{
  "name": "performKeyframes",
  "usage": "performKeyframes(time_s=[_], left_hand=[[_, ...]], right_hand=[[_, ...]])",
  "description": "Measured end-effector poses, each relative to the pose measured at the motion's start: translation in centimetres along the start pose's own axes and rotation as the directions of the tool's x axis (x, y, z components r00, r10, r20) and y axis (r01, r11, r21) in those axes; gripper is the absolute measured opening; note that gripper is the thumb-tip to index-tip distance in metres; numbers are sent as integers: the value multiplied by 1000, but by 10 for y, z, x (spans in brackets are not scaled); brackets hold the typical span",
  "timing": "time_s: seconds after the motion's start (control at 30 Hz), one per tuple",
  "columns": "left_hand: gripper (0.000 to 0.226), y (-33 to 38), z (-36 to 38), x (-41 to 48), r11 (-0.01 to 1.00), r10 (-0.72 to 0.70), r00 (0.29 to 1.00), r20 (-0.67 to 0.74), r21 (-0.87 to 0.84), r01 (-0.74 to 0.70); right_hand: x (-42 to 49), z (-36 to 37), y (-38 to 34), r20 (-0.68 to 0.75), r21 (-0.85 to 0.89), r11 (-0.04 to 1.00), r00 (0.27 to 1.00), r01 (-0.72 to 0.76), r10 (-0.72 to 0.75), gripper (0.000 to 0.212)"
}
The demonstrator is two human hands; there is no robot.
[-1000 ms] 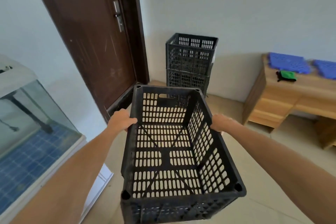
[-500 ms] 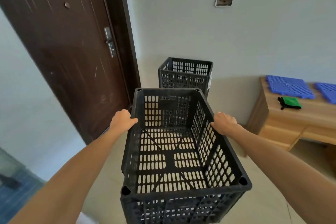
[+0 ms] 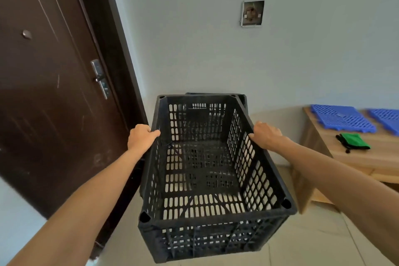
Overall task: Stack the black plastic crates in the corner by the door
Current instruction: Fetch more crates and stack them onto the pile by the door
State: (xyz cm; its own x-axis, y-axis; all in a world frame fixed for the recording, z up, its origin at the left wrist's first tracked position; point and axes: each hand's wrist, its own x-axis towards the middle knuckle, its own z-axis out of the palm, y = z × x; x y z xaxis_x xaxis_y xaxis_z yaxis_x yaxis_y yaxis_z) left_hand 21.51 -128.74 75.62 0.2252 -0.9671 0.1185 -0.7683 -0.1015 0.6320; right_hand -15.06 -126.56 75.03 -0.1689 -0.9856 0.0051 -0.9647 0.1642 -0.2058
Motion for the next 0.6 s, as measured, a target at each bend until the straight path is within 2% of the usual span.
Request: performKeyframes(time_s=[0.1, 0.27, 0.4, 0.6], left_hand=[[46, 27, 2, 47, 996, 17, 997, -71, -88, -23], [46, 69, 19, 121, 991, 71, 985, -157, -97, -87], [43, 100, 48, 172, 994, 79, 979, -189, -65, -92], [48, 151, 79, 246, 996, 26, 966, -259, -81, -48]], right_hand=[[51, -24, -4, -59, -7, 1000, 998, 1, -2, 32], [133, -52, 4, -158, -24, 999, 987, 27, -30, 38], [200, -58, 24, -147, -14, 999, 988, 51, -53, 42], [311, -94, 52, -144, 34, 985, 976, 167, -161, 30]])
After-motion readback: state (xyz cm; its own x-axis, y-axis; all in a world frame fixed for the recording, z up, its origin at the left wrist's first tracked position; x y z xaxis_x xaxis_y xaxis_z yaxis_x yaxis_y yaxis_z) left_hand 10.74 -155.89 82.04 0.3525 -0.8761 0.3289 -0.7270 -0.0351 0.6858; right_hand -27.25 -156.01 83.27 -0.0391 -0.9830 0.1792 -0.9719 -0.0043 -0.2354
